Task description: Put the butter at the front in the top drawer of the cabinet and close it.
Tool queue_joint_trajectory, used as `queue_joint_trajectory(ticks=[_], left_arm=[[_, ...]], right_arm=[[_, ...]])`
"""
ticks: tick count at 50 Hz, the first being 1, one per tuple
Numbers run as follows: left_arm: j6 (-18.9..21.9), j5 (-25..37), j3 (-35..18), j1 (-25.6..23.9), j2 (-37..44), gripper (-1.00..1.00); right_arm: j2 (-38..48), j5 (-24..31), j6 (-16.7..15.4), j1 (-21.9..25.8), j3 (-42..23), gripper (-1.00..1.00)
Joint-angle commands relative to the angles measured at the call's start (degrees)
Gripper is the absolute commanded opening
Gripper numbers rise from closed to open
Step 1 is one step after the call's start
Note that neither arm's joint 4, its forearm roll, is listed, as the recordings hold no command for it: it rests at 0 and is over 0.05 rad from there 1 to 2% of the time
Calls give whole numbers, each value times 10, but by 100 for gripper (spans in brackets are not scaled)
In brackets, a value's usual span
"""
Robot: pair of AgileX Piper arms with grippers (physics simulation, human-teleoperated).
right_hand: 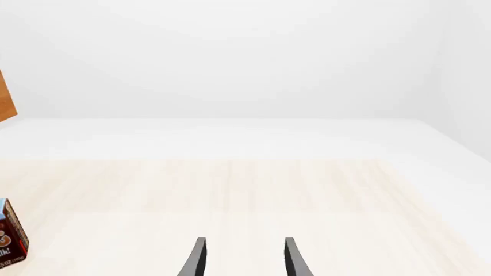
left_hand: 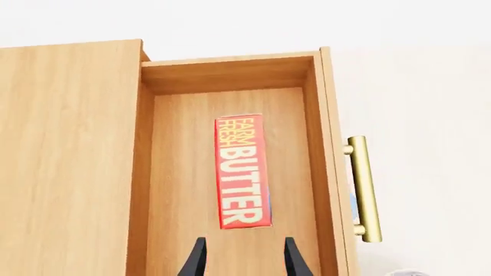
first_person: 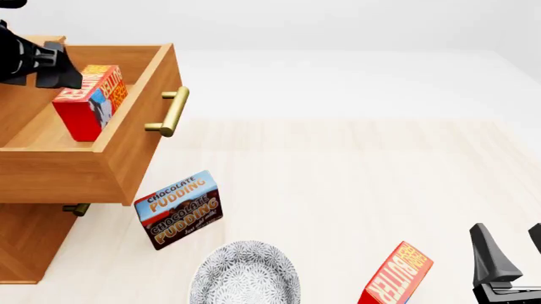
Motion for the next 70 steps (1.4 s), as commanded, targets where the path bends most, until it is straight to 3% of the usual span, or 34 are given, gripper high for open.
queue_joint_trajectory(ticks=[1, 20, 40, 70], left_arm=[[12, 22, -34, -22, -12, 100], [25, 14, -65, -90, -14, 100], [18, -59, -98, -171, 36, 100], [-33, -150, -129, -300, 148, 100]], right_arm=[[0, -1, 0, 0, 1, 100], [0, -1, 0, 0, 1, 100], [0, -1, 0, 0, 1, 100], [0, -1, 0, 0, 1, 100]])
